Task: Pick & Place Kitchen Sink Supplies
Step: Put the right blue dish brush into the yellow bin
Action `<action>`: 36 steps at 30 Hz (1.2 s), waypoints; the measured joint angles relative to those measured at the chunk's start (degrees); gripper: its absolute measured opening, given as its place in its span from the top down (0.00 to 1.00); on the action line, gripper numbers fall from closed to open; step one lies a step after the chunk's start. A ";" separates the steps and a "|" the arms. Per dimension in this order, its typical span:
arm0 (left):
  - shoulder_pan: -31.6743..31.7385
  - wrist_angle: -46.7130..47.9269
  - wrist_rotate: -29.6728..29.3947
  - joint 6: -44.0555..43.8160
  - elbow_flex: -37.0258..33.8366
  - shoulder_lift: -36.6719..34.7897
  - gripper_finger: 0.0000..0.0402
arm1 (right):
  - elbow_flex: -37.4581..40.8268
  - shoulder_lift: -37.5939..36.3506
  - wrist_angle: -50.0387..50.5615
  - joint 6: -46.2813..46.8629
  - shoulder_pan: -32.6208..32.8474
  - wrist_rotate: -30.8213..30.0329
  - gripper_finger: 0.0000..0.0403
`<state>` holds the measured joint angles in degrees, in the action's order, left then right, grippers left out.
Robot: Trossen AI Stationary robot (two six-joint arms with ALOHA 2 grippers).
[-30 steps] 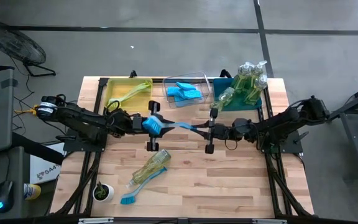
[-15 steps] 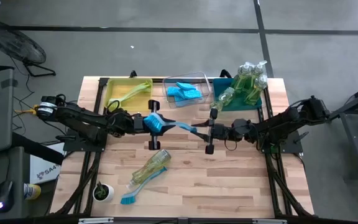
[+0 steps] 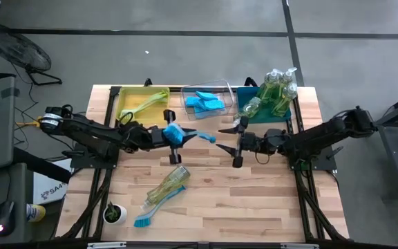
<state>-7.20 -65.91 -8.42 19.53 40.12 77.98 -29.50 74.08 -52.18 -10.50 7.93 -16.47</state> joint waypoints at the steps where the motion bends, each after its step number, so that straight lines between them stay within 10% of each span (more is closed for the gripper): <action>1: 0.00 0.85 -1.26 0.74 0.00 -0.31 0.89 | 0.00 -0.98 1.32 0.00 0.27 0.01 0.41; 20: 1.77 36.30 -37.62 7.96 0.00 -15.10 0.89 | 0.00 -8.63 23.50 5.71 4.57 0.11 0.41; 36: 27.20 67.11 -27.88 -4.81 3.61 -17.79 0.89 | 0.00 -8.63 25.27 5.55 4.56 0.11 0.41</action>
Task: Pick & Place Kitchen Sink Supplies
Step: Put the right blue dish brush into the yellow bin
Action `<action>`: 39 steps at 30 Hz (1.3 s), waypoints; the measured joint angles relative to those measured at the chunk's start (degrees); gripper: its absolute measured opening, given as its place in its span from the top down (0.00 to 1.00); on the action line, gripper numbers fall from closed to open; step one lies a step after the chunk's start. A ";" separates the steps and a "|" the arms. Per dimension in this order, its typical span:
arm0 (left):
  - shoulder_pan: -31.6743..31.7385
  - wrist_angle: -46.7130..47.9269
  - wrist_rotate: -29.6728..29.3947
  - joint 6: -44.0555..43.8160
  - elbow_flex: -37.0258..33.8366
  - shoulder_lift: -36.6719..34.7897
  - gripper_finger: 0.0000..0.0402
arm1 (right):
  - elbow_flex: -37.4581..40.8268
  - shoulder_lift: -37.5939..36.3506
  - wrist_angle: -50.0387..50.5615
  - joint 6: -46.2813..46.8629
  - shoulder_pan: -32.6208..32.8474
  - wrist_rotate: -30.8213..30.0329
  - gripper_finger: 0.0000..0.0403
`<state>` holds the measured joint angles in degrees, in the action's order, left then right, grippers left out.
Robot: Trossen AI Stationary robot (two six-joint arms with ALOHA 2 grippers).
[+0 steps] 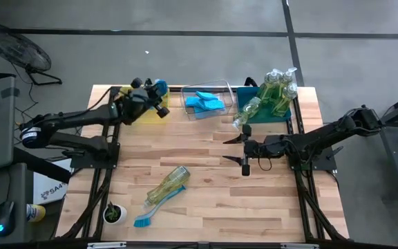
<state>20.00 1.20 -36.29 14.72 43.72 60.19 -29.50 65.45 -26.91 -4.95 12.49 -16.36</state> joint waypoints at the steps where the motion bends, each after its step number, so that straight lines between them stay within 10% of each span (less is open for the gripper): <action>1: 0.97 1.81 0.00 0.22 0.57 0.01 0.89 | 0.00 0.00 0.25 0.00 -0.05 0.01 0.41; 11: 6.36 10.70 2.39 17.34 2.51 0.72 0.89 | 0.00 0.04 1.39 0.00 -0.11 -2.73 0.41; 39: 22.42 17.20 2.41 10.47 2.54 17.63 0.88 | 0.00 0.09 1.41 0.52 -0.22 -3.18 0.41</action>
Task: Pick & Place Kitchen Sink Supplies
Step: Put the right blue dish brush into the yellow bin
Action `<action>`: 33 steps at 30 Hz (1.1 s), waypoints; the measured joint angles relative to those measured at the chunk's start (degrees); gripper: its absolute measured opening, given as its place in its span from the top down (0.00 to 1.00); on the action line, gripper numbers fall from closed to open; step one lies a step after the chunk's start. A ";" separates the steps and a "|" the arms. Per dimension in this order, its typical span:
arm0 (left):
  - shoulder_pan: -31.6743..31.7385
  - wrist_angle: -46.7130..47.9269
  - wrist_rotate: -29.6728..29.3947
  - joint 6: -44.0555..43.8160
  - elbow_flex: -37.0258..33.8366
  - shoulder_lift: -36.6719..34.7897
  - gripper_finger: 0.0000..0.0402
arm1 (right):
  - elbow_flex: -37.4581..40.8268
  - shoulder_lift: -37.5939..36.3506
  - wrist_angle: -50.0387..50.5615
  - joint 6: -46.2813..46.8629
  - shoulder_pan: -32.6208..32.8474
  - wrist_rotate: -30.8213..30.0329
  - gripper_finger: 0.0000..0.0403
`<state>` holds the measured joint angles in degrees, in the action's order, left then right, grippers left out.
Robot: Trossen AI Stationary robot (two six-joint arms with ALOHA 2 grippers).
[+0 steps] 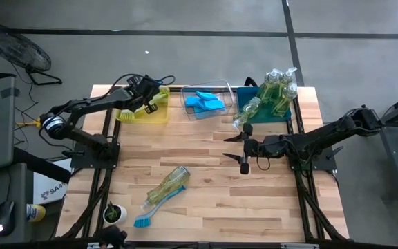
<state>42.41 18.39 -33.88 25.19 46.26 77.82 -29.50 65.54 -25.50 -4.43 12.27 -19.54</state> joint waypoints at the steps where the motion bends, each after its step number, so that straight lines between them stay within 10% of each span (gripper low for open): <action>1: 0.00 0.19 -0.17 0.00 0.00 0.51 0.87 | 0.00 0.00 -0.01 0.00 0.00 -0.05 0.41; 33: -0.04 7.52 2.96 -2.98 0.00 2.91 0.71 | 0.00 0.01 0.00 0.13 0.00 -0.24 0.41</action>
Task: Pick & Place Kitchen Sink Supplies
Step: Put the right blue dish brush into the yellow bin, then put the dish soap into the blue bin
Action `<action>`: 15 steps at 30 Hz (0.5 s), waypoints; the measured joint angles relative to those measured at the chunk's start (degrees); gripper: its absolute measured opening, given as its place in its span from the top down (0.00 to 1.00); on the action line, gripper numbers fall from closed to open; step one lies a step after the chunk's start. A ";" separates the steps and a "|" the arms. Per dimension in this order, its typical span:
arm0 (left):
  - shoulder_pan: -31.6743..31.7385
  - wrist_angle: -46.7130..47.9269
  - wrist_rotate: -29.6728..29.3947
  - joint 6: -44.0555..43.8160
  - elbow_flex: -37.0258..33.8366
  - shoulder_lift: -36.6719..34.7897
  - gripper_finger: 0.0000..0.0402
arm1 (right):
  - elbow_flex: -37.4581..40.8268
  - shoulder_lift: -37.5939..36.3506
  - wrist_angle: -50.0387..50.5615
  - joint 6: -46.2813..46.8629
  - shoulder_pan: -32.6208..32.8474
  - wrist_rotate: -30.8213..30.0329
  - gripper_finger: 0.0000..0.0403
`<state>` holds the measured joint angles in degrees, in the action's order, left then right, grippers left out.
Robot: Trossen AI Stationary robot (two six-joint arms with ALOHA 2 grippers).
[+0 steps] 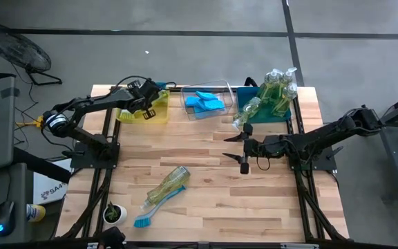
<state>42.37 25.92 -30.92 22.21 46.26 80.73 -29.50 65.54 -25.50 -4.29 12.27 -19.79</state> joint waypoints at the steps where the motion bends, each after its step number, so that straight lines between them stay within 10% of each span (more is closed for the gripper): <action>1: 0.00 0.45 -0.02 -0.06 0.00 0.00 0.68 | 0.00 0.02 0.00 0.02 0.00 0.01 0.41; 15: 0.00 4.05 8.44 -4.96 -0.04 -6.51 0.49 | 0.02 0.06 0.11 0.02 0.00 0.02 0.41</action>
<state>42.37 29.97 -22.48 17.24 46.22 74.22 -29.47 65.60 -25.39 -4.27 12.27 -19.77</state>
